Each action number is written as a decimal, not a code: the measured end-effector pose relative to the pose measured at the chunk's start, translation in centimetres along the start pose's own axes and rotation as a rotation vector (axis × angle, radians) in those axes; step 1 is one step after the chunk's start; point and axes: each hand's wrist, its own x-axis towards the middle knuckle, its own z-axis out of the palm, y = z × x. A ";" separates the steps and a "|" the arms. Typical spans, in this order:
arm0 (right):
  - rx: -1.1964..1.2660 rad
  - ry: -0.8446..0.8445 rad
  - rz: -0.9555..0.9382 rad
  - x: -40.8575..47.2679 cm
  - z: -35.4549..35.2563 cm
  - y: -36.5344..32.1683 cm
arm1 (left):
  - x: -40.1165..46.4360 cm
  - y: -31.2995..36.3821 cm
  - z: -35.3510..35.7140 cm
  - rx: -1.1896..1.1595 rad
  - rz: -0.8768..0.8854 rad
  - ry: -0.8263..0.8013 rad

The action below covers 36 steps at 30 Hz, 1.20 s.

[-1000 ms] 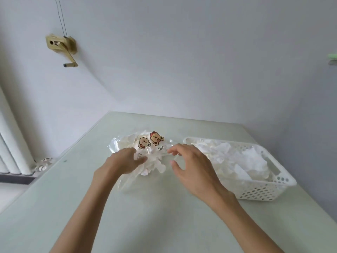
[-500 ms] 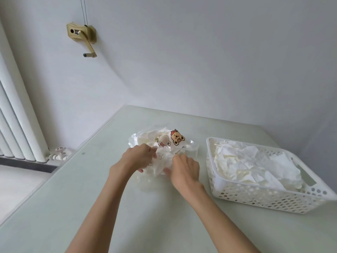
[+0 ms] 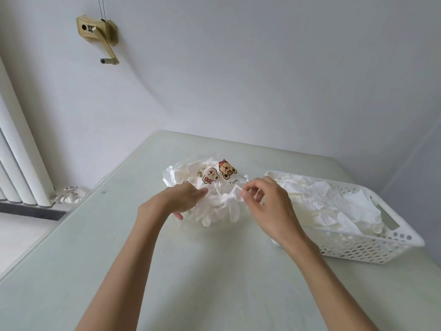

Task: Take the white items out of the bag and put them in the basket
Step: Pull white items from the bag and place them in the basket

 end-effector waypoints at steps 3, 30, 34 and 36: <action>0.200 -0.061 0.051 0.2 -0.6 0.4 | -0.5 0.3 -0.1 0.061 0.001 0.023; 1.275 -0.121 0.216 -0.1 -8.4 -1.8 | -5.0 6.0 -1.2 -0.281 0.182 0.002; 1.418 -0.117 0.233 -0.1 -9.7 -1.6 | -5.8 6.3 -1.7 -0.350 0.261 -0.002; 1.475 -0.105 0.233 -0.2 -10.5 -1.7 | -6.3 6.9 -1.3 -0.394 0.399 0.000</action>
